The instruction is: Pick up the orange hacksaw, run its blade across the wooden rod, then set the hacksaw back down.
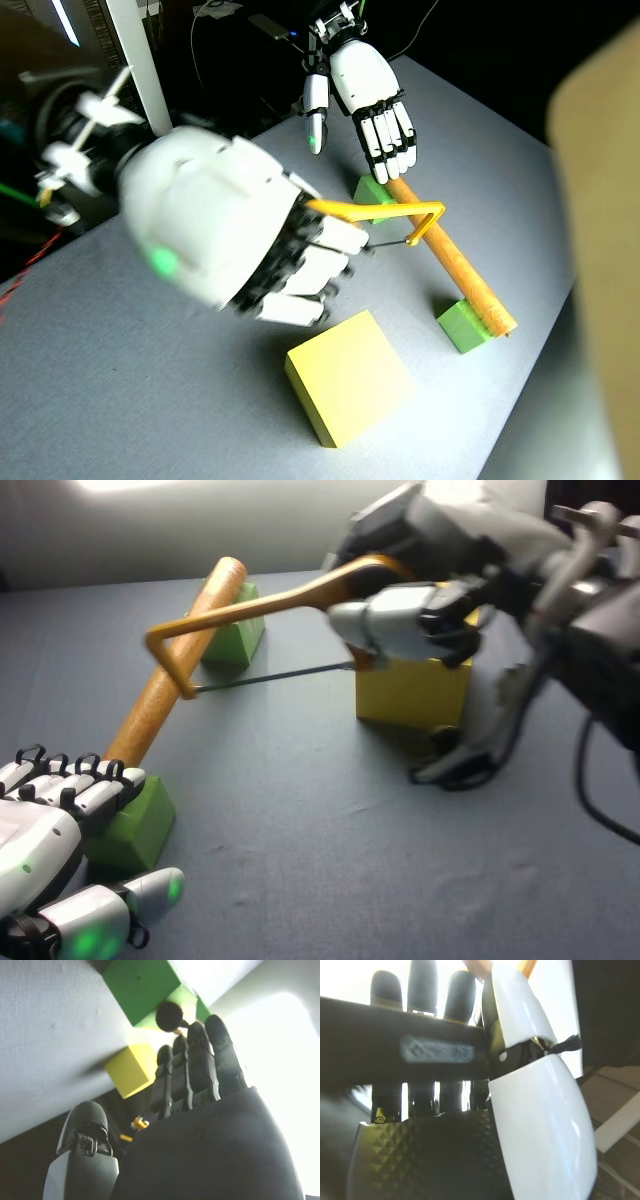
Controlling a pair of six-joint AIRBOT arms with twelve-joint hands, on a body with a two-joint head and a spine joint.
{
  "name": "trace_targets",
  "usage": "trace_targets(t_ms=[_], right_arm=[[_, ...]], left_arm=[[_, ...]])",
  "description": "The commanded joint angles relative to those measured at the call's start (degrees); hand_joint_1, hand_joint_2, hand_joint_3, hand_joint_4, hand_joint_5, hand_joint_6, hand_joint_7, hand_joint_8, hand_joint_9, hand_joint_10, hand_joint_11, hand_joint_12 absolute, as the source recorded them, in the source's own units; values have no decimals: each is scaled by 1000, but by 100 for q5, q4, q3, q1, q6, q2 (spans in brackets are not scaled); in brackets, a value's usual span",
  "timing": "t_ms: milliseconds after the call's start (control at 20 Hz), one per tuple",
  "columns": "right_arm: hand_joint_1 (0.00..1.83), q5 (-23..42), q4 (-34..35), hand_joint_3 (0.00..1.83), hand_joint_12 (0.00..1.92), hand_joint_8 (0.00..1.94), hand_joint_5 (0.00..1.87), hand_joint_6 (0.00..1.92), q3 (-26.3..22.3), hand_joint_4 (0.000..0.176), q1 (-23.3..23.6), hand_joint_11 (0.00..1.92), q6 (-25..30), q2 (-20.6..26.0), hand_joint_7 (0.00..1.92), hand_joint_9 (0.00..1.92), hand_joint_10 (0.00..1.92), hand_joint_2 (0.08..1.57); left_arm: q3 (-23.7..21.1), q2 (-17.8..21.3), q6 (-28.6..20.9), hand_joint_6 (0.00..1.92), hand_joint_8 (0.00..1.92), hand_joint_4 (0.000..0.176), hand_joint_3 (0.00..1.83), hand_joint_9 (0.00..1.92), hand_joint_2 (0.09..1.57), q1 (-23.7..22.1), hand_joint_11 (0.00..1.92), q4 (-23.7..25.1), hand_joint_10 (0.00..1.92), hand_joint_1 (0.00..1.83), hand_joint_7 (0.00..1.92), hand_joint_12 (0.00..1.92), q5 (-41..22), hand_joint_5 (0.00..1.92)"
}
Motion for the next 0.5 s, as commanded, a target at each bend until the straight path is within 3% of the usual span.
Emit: trace_targets(t_ms=[0,200,450], right_arm=[[1213,383,-485,1,1238,957,888,1122,67,3,128,739,60,-26,1018,1071,469,1131],[1212,367,-481,1,1240,945,885,1137,366,3,431,721,20,-405,1020,1068,492,1132],[1228,334,-359,0,1201,900,860,1131,403,0,429,742,26,-477,1073,1084,490,1125]], left_arm=[[30,-19,-8,3,4,0,0,252,1258,-3,0,127,4,0,249,500,-331,194],[50,-19,-33,4,7,0,0,257,1256,-14,0,127,7,0,252,551,-331,196],[70,-21,-52,5,3,0,1,249,1258,-18,0,127,2,0,238,476,-331,180]])
